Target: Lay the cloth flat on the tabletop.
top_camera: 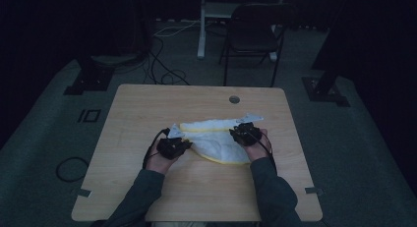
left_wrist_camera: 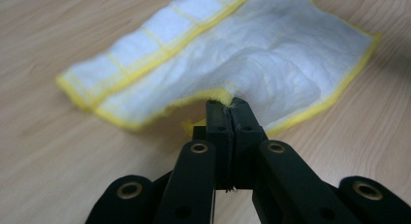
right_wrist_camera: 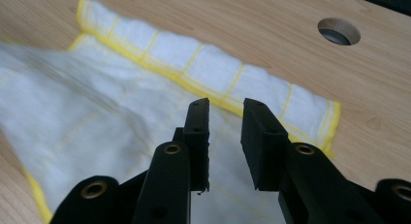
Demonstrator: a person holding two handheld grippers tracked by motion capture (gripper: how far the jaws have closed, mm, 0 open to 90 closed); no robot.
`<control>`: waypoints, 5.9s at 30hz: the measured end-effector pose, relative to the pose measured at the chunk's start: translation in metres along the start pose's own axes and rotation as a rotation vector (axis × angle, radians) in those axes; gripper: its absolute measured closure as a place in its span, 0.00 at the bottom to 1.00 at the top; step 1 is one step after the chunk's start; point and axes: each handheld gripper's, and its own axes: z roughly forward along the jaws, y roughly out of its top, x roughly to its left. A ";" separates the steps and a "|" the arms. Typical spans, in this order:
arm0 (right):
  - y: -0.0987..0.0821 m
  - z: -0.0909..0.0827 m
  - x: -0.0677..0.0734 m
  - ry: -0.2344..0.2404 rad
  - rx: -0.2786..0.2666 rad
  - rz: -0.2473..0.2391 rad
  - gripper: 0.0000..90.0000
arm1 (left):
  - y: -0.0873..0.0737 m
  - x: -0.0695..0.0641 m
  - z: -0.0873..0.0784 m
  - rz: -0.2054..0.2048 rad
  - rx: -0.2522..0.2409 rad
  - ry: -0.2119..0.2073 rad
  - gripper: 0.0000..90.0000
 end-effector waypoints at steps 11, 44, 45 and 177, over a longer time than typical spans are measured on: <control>-0.013 0.016 0.010 -0.005 0.060 -0.064 0.75 | -0.032 0.013 -0.025 -0.090 0.025 0.021 0.99; 0.008 0.045 0.003 -0.061 0.087 -0.148 0.94 | -0.058 0.056 -0.021 -0.205 0.145 0.101 0.98; 0.008 0.041 -0.005 -0.080 0.092 -0.124 0.96 | -0.060 0.059 -0.020 -0.217 0.153 0.107 0.97; -0.081 -0.021 0.010 0.016 0.116 -0.055 0.89 | -0.030 -0.036 0.005 0.163 0.091 -0.121 0.85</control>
